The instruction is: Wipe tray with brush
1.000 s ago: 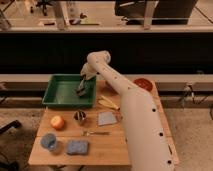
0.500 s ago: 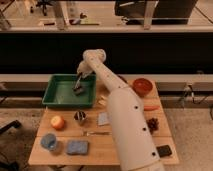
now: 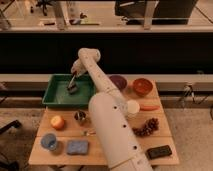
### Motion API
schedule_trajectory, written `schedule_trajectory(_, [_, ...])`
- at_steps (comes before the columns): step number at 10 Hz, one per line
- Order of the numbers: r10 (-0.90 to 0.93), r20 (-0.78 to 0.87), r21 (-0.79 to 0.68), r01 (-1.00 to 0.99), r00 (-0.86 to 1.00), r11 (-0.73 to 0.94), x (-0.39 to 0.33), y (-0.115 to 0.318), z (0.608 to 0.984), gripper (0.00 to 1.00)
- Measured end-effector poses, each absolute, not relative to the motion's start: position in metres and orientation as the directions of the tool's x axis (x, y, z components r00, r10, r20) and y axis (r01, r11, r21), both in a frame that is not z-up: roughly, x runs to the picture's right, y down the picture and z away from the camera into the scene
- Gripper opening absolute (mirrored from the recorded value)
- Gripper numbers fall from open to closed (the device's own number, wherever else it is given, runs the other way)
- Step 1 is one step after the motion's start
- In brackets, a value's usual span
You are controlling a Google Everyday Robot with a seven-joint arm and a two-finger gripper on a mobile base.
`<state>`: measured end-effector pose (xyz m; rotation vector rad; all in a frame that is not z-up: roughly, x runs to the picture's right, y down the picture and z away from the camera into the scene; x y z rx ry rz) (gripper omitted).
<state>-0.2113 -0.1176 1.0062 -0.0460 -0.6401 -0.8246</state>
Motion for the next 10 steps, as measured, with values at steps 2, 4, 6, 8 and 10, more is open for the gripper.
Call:
schedule_trajectory(2, [-0.665, 0.573, 0.215, 0.695, 0.479, 0.686, -0.218, -0.108, 0.993, 0.00])
schedule_trajectory(4, [-0.663, 0.606, 0.232, 0.700, 0.439, 0.675, -0.235, -0.096, 0.981, 0.00])
schedule_trajectory(6, [-0.660, 0.623, 0.232, 0.707, 0.420, 0.668, -0.234, -0.086, 0.976, 0.00])
schedule_trajectory(8, [-0.658, 0.634, 0.228, 0.715, 0.405, 0.660, -0.234, -0.074, 0.971, 0.00])
schedule_trajectory(10, [-0.656, 0.627, 0.213, 0.718, 0.420, 0.662, -0.219, -0.071, 0.972, 0.00])
